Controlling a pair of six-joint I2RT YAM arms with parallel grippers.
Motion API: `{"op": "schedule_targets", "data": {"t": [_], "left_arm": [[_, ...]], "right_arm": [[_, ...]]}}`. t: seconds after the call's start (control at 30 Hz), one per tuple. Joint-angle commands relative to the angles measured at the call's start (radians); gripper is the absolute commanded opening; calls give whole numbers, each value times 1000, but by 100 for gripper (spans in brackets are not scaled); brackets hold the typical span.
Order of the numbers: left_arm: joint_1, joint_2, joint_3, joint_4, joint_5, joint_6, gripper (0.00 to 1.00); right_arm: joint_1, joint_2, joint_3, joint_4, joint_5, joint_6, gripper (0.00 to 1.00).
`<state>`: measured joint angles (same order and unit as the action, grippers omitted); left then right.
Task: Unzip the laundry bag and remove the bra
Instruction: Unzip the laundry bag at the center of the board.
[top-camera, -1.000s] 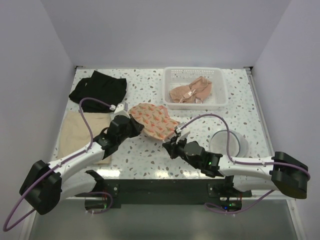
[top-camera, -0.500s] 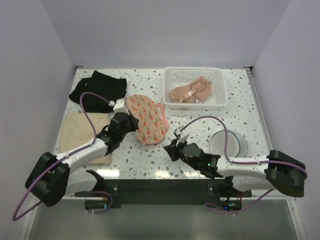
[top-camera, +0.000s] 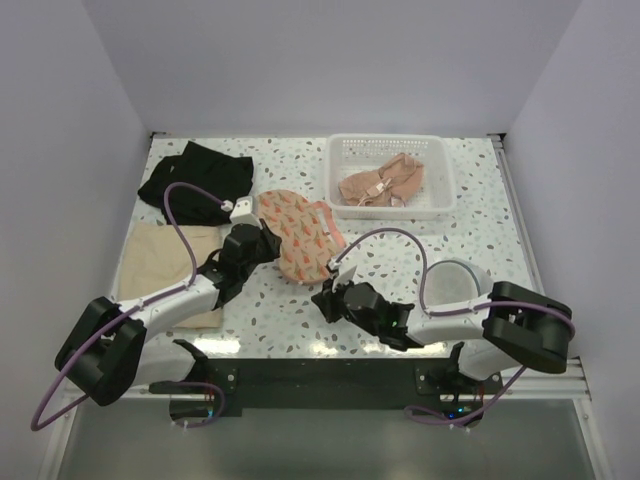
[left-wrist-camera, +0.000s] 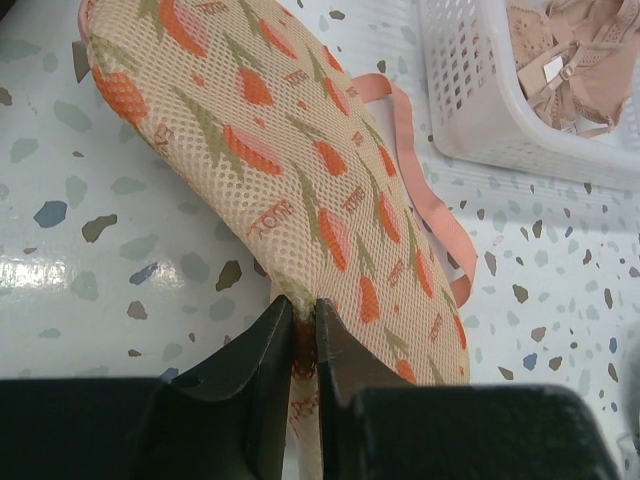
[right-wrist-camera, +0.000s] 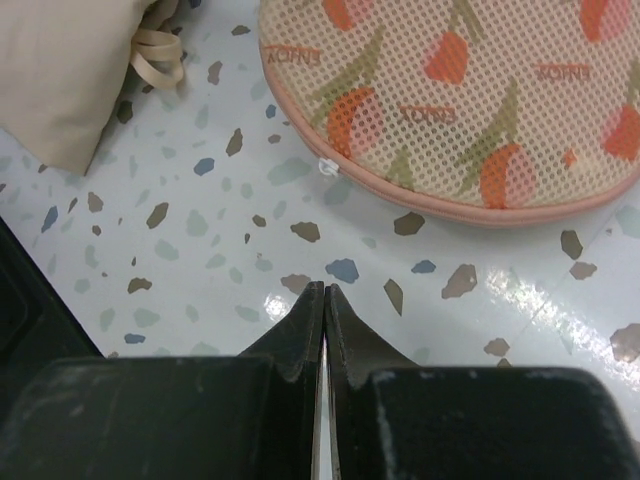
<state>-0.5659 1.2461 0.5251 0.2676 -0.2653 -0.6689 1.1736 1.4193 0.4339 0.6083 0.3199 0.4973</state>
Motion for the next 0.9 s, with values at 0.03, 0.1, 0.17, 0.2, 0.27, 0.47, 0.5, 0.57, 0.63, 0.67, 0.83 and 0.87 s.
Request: {"op": "schedule_targets", "data": {"t": [0.03, 0.1, 0.17, 0.2, 0.27, 0.47, 0.5, 0.57, 0.63, 0.67, 0.83, 0.87], "left_arm": [[0, -10, -2, 38, -3, 5, 20], [0, -10, 1, 38, 3, 2, 20], [0, -11, 3, 36, 3, 2, 20], [0, -10, 6, 35, 3, 2, 20], [0, -10, 6, 30, 0, 5, 20], [0, -10, 9, 24, 1, 2, 20], [0, -11, 9, 22, 1, 2, 20], [-2, -11, 9, 22, 5, 0, 20], [0, -13, 9, 21, 6, 0, 20], [0, -16, 6, 19, 8, -1, 20], [0, -22, 1, 18, 5, -5, 20], [0, -25, -2, 18, 3, -5, 20]], "right_arm": [[8, 46, 85, 68, 21, -31, 27], [8, 75, 107, 73, 19, -40, 36], [8, 93, 123, 73, 15, -43, 44], [8, 111, 134, 74, 12, -43, 46], [8, 125, 141, 76, 11, -39, 47], [8, 176, 167, 91, 50, -43, 48], [8, 182, 175, 90, 68, -46, 48], [8, 194, 178, 93, 88, -48, 48], [8, 210, 178, 108, 120, -54, 50], [8, 214, 181, 113, 134, -62, 50], [8, 250, 216, 94, 188, -83, 55], [8, 257, 218, 93, 195, -83, 55]]}}
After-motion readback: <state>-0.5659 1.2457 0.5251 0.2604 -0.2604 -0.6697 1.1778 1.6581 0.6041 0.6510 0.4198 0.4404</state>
